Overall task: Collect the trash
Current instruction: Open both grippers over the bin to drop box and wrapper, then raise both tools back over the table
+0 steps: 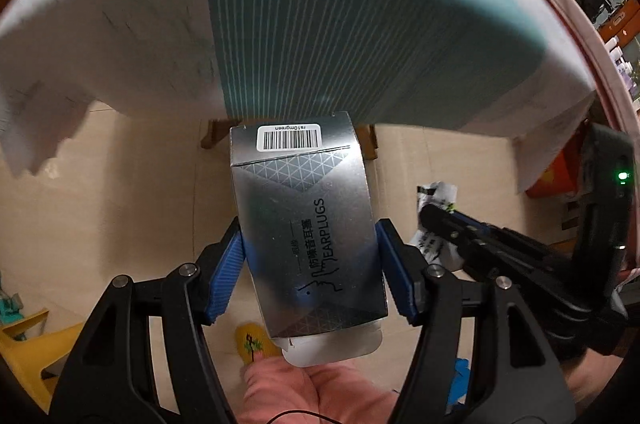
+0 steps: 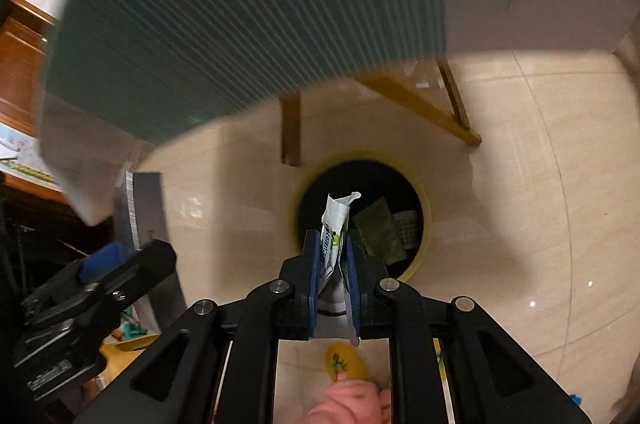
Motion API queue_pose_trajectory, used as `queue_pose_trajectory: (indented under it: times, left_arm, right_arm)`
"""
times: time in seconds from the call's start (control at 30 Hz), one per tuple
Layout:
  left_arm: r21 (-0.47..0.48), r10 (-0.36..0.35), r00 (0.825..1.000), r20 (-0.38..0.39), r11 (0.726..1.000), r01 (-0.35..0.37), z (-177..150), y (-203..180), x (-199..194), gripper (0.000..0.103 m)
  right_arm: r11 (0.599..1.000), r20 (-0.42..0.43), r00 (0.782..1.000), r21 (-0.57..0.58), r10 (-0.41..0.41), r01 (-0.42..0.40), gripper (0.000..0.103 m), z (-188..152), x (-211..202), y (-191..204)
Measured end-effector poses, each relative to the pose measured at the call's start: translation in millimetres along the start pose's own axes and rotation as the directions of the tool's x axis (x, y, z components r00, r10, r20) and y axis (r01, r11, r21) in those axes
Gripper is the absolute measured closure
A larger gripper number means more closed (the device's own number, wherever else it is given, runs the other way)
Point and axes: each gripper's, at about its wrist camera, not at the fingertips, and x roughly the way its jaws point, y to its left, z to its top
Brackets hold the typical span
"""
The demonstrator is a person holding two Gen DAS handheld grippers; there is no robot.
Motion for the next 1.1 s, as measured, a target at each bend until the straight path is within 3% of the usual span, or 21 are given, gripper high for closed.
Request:
queue_pose_trajectory:
  times: [0.07, 0.13, 0.2, 0.3, 0.37, 0.5, 0.67, 0.8, 1.1]
  left_arm:
    - [0.007, -0.003, 1.0, 0.008, 1.0, 0.003, -6.7, 5.6, 27.1, 0.04]
    - [0.01, -0.003, 1.0, 0.006, 1.0, 0.003, -11.5, 11.3, 52.1, 0.038]
    - [0.006, -0.002, 1.0, -0.011, 1.0, 0.002, -15.7, 18.1, 79.1, 0.037]
    - [-0.022, 0.014, 1.0, -0.02, 1.0, -0.015, -20.1, 30.5, 113.2, 0.034]
    - [-0.038, 0.004, 1.0, -0.009, 0.999, -0.004, -21.1, 37.2, 128.1, 0.016]
    - [-0.034, 0.011, 1.0, -0.001, 0.999, -0.011, -21.9, 44.3, 149.1, 0.005]
    - [-0.02, 0.039, 0.999, 0.018, 0.999, -0.038, -20.1, 50.0, 156.4, 0.004]
    - [-0.004, 0.071, 0.996, 0.047, 0.998, -0.07, -21.1, 52.3, 140.8, 0.004]
    - [0.003, 0.059, 0.996, 0.069, 0.998, -0.06, -6.6, 37.6, 57.1, 0.004]
  right_arm:
    - [1.0, 0.0, 1.0, -0.004, -0.015, 0.015, 0.087, -4.9, 33.4, -6.8]
    - [1.0, 0.002, 1.0, -0.007, -0.019, 0.019, 0.079, -6.3, 57.4, -11.6]
    - [1.0, -0.002, 1.0, -0.009, -0.027, 0.027, 0.065, -9.0, 84.6, -18.2]
    - [1.0, -0.009, 1.0, 0.005, -0.023, 0.023, 0.057, -12.2, 113.9, -27.5]
    - [0.999, -0.005, 0.999, 0.018, -0.034, 0.034, 0.056, -14.0, 127.5, -32.9]
    - [0.999, 0.003, 0.999, 0.026, -0.038, 0.038, 0.056, -15.1, 140.4, -38.4]
    - [0.999, 0.014, 0.999, 0.031, -0.039, 0.038, 0.056, -10.9, 127.9, -39.3]
    - [0.999, 0.037, 0.999, 0.018, -0.036, 0.036, 0.056, -10.2, 97.5, -32.3]
    - [0.999, 0.055, 0.998, 0.019, -0.037, 0.036, 0.056, -11.0, -9.1, 2.0]
